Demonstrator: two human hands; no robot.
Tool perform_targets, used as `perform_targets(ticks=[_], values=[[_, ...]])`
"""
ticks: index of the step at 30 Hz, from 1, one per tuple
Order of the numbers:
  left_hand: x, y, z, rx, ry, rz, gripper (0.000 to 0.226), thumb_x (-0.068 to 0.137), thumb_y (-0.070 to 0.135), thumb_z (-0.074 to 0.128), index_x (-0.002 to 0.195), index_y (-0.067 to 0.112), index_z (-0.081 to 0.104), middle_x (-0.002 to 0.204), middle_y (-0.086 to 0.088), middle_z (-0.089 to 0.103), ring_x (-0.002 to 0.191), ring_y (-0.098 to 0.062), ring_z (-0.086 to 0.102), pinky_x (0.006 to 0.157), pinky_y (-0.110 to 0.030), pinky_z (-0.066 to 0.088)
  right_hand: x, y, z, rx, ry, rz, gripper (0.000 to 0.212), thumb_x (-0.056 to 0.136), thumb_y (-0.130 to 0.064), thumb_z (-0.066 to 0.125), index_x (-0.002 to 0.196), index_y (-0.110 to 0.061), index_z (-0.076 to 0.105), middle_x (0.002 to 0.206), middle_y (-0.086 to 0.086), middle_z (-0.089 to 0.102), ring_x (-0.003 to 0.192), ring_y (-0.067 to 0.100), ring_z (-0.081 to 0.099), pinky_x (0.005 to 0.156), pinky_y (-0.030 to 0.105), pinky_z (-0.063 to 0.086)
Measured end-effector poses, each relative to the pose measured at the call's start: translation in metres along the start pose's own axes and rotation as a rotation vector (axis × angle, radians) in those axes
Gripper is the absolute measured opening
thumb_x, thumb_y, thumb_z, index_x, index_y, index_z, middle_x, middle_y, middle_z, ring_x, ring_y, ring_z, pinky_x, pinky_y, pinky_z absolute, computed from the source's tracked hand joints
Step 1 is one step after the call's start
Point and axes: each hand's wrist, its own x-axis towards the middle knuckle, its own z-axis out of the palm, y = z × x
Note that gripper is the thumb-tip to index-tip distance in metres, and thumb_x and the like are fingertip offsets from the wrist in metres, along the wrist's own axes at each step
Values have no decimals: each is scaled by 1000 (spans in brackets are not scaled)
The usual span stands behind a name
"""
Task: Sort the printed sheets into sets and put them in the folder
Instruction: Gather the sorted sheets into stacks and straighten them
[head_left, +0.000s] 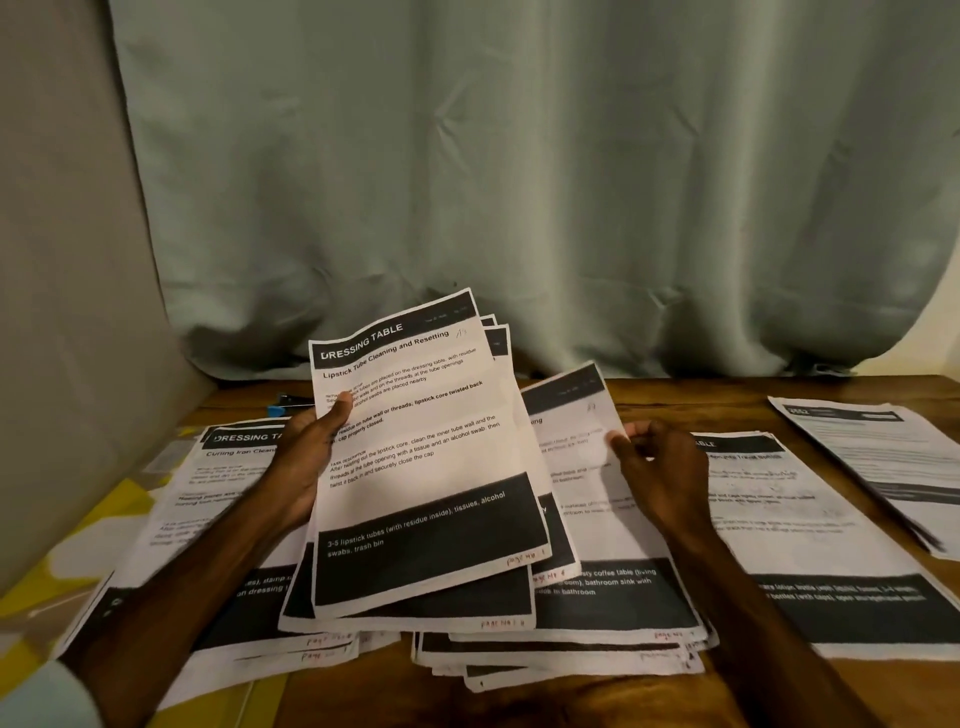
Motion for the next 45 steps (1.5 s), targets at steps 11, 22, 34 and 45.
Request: perform_targets(ticks=[11,22,34,45], values=[[-13,2,14,129,-10,115,26,99,37,61,114,17,67,100,-8,79,83,-26,77,62,-35,63,-4,-10,5,398,12,44,17,98,-23,65,106,-8,65,103,1,73,85,11,69,76,31,57],[-15,-12,27,252,14,128,25,100,41,59,117,24,64,98,0,78,80,-18,76,60,-28,58,-28,-41,24,732,-187,179,21,98,-18,63,118,-11,61,101,4,79,86,23,77,67,37,63],[-13,-20,30,314,0,114,31,102,41,55,125,22,62,107,-3,74,92,-23,71,67,-33,54,-31,-44,32,677,-261,258,30,97,-31,65,125,-21,61,99,1,79,90,24,77,82,50,62],[-5,-8,11,154,33,73,19,101,37,58,111,23,65,93,-4,79,70,-21,76,55,-33,62,5,10,-4,-24,-121,89,25,90,3,69,87,-23,66,87,-4,69,84,13,68,84,34,60]])
